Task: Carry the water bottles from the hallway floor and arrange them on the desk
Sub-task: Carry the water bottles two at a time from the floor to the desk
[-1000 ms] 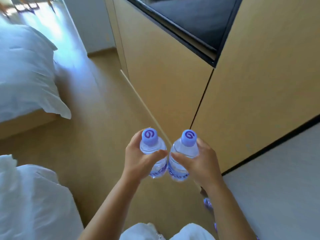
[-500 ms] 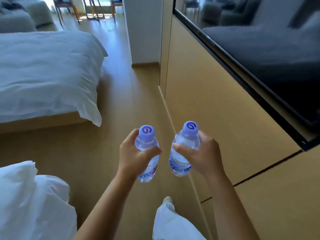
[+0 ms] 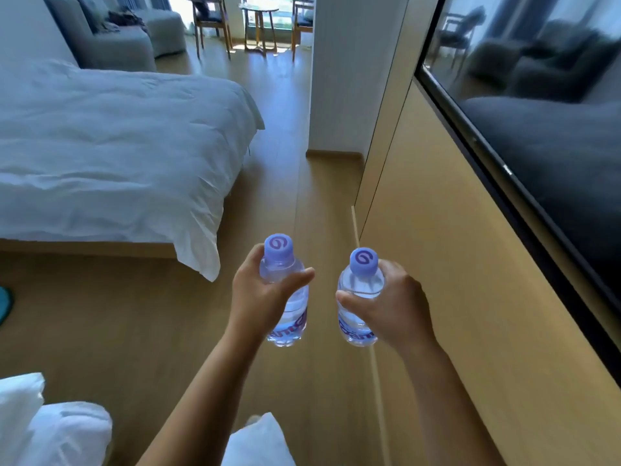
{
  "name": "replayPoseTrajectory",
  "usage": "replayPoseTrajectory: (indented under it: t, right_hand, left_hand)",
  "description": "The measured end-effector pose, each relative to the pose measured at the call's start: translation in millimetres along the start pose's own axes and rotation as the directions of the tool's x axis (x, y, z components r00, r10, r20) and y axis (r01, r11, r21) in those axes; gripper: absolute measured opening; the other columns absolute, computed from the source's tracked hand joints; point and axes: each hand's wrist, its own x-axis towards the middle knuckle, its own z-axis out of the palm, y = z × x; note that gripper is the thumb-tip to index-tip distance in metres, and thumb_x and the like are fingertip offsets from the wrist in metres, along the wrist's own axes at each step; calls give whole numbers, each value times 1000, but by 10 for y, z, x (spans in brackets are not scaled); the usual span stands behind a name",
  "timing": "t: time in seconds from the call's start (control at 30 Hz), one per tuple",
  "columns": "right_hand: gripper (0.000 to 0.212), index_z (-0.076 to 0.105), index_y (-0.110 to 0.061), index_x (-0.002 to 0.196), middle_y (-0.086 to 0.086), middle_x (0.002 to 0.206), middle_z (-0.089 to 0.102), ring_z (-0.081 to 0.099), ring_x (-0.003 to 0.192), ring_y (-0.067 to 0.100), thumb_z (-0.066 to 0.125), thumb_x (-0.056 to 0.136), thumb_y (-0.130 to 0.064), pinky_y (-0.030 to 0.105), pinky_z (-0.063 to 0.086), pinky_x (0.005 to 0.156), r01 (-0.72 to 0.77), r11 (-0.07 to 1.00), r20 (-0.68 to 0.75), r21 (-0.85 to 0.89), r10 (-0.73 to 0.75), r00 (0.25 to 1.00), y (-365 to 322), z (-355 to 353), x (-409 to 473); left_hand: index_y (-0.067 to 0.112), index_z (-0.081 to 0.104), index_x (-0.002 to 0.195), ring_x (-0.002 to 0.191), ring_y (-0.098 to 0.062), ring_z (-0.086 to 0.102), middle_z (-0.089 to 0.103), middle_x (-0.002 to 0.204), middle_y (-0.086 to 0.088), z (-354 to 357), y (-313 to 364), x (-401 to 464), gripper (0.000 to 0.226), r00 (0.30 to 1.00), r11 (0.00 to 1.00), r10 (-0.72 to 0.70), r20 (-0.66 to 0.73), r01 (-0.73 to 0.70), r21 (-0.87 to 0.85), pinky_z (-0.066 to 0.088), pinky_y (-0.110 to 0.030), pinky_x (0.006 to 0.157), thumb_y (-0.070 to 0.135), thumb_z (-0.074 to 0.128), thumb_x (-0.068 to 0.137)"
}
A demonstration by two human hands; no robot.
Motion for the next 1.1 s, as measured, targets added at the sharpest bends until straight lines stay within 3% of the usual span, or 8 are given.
replayPoseTrajectory:
  t: [0.23,0.37,0.43,0.9,1.1]
  right_hand:
    - [35,60,-24,84,-9,84,60,59,74,10,74,60,-44,27,49,65,-22,1000,16,-8,22,1000,-221,490,1302]
    - [35,60,-22,84,-6,85,61,60,76,15,76,60,-41,32,52,69,-47,999,17,21,47,999,-552,830,2109]
    - [31,59,-22,80,-5,81,61,60,74,16,76,59,-39,35,53,68,-59,997,-6,49,59,998,-717,970,2441]
    - [32,63,-21,85,-3,84,66,63,79,17,79,62,-37,38,54,73,-81,993,94,80,73,993,-1220,1767,4515]
    - [34,62,-20,83,-3,82,66,63,77,17,80,60,-38,39,54,72,-75,989,109,124,62,992,-1339,2135,5865]
  left_hand:
    - [20,62,79,68,-21,67,68,71,-1,-3,-262,1400,40,1000,1000,-15,25,15,-10,55,-32,67,42,78,50]
    - [24,61,77,61,-4,64,68,67,10,-116,-335,2334,31,999,1000,18,34,-18,7,48,-11,60,33,80,54]
    - [27,61,78,59,0,63,68,67,13,-186,-345,2740,30,999,1000,27,40,-27,2,46,-8,58,32,79,55]
    - [21,62,83,64,-8,66,68,71,9,-309,-727,4928,37,999,999,-20,27,19,34,49,-15,59,40,78,55]
    - [18,61,82,61,-4,64,67,67,11,-155,-832,6254,34,1000,998,-9,-3,9,67,48,-12,59,29,84,60]
